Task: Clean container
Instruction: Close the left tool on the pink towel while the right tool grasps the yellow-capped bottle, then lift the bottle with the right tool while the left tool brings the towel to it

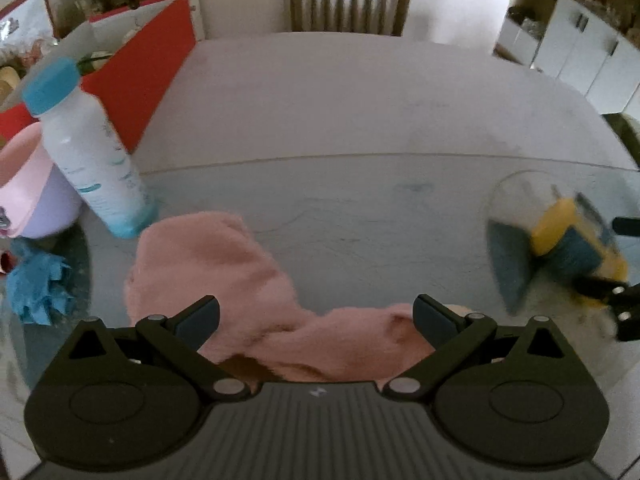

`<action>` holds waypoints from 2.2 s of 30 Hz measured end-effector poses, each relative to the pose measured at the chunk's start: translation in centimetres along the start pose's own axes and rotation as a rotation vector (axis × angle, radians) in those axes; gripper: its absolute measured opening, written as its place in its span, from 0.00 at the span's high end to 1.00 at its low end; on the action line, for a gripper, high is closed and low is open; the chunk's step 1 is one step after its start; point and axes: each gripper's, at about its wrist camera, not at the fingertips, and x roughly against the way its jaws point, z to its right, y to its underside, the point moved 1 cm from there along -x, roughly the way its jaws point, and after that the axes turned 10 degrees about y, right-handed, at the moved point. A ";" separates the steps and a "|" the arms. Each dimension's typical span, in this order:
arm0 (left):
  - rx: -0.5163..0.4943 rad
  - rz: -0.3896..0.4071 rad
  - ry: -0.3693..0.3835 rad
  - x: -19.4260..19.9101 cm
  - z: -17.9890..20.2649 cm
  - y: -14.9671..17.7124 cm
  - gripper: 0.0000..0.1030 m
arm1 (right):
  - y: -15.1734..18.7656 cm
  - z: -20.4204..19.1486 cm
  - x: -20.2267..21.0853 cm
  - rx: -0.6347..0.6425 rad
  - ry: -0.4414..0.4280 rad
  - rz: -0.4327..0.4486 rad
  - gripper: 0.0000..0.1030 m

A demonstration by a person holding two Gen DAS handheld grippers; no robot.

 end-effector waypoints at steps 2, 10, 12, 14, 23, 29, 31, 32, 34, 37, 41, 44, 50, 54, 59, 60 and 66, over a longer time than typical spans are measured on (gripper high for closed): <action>0.034 -0.005 -0.020 -0.3 -1.2 0.1 0.00 | 0.0 -0.1 -0.3 0.008 -0.005 -0.008 0.05; 0.042 -0.044 0.001 -2.7 -3.4 0.8 0.00 | 0.2 0.1 -0.7 0.008 -0.009 -0.026 0.05; 0.036 -0.043 0.003 -2.9 -3.3 1.0 0.00 | 0.1 0.1 -0.9 0.017 -0.017 -0.024 0.06; 0.025 -0.042 0.004 -3.0 -3.1 1.1 0.00 | 0.0 0.1 -1.0 0.023 -0.022 -0.021 0.06; -0.044 -0.044 -0.009 -2.9 -2.3 1.3 0.36 | -0.4 0.0 -1.3 0.044 -0.043 -0.020 0.09; -0.060 -0.022 0.001 -2.4 -1.6 1.4 0.65 | -0.5 0.0 -1.4 0.055 -0.029 -0.032 0.37; -0.064 -0.016 0.011 -2.0 -1.0 1.5 0.68 | -0.5 0.0 -1.4 0.057 -0.031 -0.034 0.37; -0.066 -0.014 0.020 -1.6 -0.8 1.7 0.70 | -0.5 -0.1 -1.3 0.059 -0.031 -0.035 0.37; -0.066 -0.006 0.046 -1.1 -0.1 1.9 0.72 | -0.3 -0.1 -1.2 0.058 -0.041 -0.037 0.37; -0.060 0.011 0.082 -0.5 1.1 2.3 0.74 | 0.2 0.0 -0.7 0.047 -0.053 -0.042 0.37; -0.057 0.027 0.152 0.9 3.1 2.2 0.74 | 1.3 0.1 0.3 0.017 -0.077 -0.050 0.37; -0.082 0.040 0.191 2.0 4.9 2.3 0.74 | 2.3 -0.2 1.0 0.021 -0.088 -0.045 0.37; -0.164 0.041 0.307 4.1 8.1 2.7 0.74 | 3.7 -0.9 2.2 0.055 -0.109 -0.037 0.37; -0.231 0.046 0.374 5.6 10.8 2.9 0.74 | 4.1 -1.2 2.6 0.067 -0.120 -0.029 0.37; -0.296 0.046 0.430 6.3 13.5 3.1 0.74 | 4.6 -1.6 3.2 0.093 -0.150 -0.023 0.37; -0.301 0.039 0.433 6.0 13.9 3.2 0.74 | 4.7 -1.7 3.3 0.102 -0.161 -0.020 0.37; -0.316 -0.015 0.446 3.3 15.3 3.7 0.74 | 5.9 -2.9 4.4 0.191 -0.197 0.002 0.38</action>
